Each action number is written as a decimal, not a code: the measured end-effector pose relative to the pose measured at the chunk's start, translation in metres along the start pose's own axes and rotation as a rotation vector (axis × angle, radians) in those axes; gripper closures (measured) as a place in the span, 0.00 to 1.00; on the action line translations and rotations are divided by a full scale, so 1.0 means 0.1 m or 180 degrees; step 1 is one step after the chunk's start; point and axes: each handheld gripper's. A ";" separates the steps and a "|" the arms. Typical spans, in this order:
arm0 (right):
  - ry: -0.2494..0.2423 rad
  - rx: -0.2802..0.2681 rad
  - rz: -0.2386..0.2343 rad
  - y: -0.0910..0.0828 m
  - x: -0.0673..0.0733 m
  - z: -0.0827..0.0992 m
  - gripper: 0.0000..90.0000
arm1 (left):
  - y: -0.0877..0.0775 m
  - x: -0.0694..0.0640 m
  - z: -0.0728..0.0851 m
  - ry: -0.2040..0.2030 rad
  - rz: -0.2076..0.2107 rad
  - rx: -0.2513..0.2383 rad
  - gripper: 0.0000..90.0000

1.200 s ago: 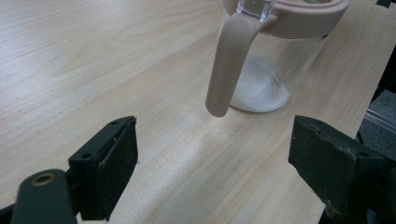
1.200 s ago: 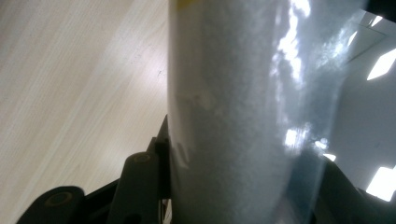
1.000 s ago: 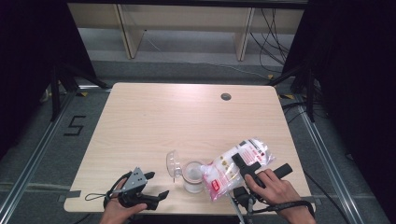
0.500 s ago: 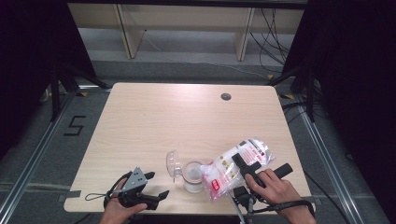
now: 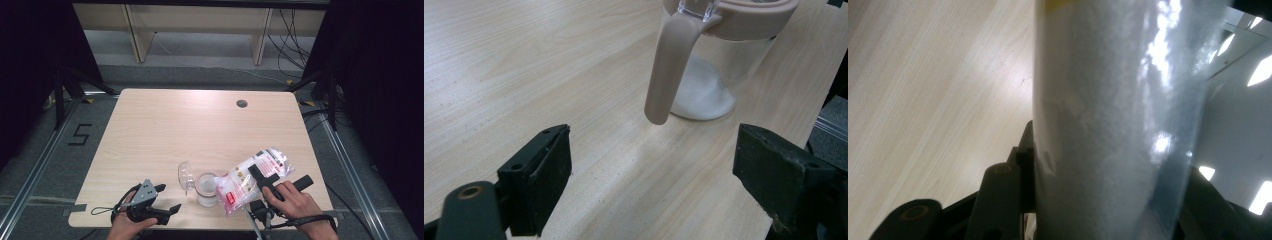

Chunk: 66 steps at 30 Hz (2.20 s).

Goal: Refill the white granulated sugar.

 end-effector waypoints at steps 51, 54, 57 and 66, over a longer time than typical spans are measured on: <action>0.0173 -0.0002 -0.0049 -0.01 0.02 -0.01 0.69 | 0.00 0.02 -0.01 0.0094 0.0013 -0.0014 0.17; 0.0169 -0.0004 -0.0045 -0.01 0.02 -0.01 0.69 | 0.00 0.02 -0.01 0.0094 0.0012 -0.0015 0.17; 0.0167 -0.0005 -0.0032 -0.01 0.02 -0.01 0.69 | 0.00 0.02 -0.01 0.0087 0.0012 -0.0013 0.17; 0.0142 -0.0008 -0.0041 -0.01 0.01 -0.01 0.69 | 0.00 0.02 -0.01 0.0096 0.0012 -0.0014 0.17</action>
Point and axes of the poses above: each handheld gripper's, and its own axes: y roughly forward along the jaws, z roughly out of its underside, x roughly to its left, and after that the axes turned 11 degrees about -z, right-handed
